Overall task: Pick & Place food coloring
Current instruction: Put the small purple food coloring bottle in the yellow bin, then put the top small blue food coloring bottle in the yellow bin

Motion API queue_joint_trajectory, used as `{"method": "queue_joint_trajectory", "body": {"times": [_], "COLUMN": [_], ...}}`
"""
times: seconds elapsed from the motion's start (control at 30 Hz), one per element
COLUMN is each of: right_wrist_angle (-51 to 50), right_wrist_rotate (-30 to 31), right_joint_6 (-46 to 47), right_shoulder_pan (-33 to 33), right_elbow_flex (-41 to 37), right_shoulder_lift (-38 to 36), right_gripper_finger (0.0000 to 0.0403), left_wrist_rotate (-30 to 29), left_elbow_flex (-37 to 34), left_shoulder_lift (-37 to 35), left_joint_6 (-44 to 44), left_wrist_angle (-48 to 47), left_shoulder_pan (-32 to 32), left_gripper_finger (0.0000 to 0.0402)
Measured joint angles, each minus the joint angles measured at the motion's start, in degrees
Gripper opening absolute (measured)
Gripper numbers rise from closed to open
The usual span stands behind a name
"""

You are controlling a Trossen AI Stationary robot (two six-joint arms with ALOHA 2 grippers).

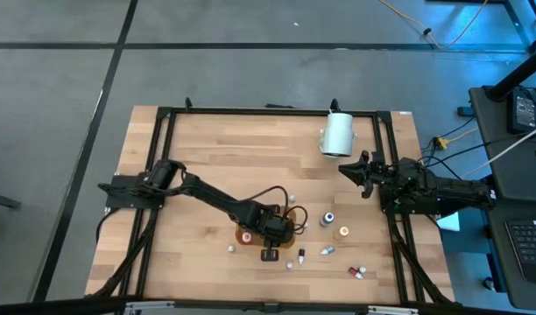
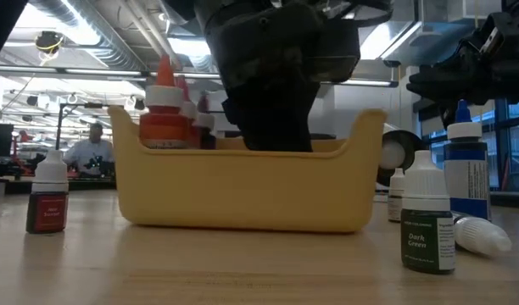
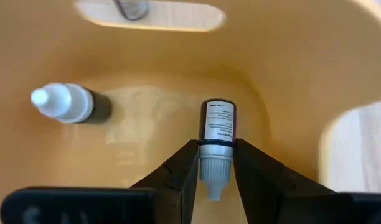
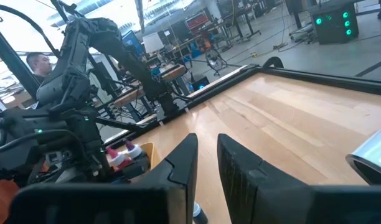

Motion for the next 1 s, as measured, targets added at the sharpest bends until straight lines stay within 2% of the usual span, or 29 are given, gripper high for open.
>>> {"method": "queue_joint_trajectory", "body": {"times": [0.33,0.67,0.83,1.0], "right_wrist_angle": [0.07,0.89,6.24,12.17], "right_wrist_rotate": [0.02,0.0,0.0,0.06], "right_joint_6": [-0.09,0.0,-0.86,-6.07], "right_shoulder_pan": [-0.01,0.0,0.0,-0.02], "right_elbow_flex": [0.01,0.0,0.0,0.01], "right_shoulder_lift": [0.0,0.0,-0.02,-0.02], "right_gripper_finger": [0.0065,0.0065,0.0065,0.0065], "left_wrist_rotate": [0.22,0.91,-0.62,-1.85], "left_elbow_flex": [0.0,0.0,0.0,-0.01], "left_shoulder_lift": [0.0,-0.56,-3.92,-9.86], "left_joint_6": [0.02,0.03,1.2,4.99], "left_wrist_angle": [-0.03,-0.9,-2.43,-1.69], "left_shoulder_pan": [0.06,0.46,1.02,2.07], "left_gripper_finger": [0.0099,0.0127,0.0132,0.0128]}}
